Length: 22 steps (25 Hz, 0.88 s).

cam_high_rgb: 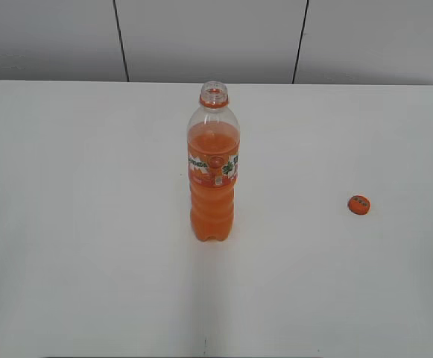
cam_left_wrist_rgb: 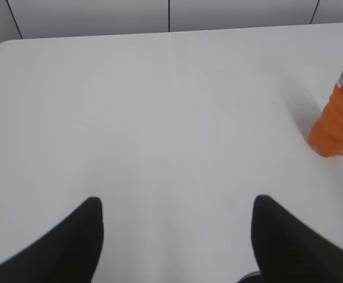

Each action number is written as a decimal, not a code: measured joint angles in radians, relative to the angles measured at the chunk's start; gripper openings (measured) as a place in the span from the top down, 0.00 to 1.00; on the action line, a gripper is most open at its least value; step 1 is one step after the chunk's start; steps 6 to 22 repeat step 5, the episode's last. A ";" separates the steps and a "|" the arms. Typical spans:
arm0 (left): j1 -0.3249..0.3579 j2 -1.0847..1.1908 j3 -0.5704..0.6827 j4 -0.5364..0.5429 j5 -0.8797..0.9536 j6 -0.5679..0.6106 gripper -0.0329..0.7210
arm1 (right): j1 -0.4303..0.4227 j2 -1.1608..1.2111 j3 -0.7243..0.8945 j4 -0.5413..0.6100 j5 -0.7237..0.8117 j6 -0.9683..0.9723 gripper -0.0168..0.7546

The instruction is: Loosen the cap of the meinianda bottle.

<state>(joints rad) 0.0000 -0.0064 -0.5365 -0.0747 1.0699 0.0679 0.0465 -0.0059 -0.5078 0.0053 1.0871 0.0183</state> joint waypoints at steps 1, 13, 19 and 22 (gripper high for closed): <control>0.000 0.000 0.000 0.000 0.000 0.000 0.32 | 0.000 0.000 0.000 0.000 0.000 0.000 0.24; 0.000 0.000 0.000 0.000 0.000 0.000 0.32 | 0.000 0.000 0.000 0.000 0.000 0.000 0.24; 0.000 0.000 0.000 0.000 0.000 0.000 0.32 | 0.000 0.000 0.000 0.000 0.000 0.000 0.24; 0.000 0.000 0.000 0.000 0.000 0.000 0.32 | 0.000 0.000 0.000 0.000 0.000 0.000 0.24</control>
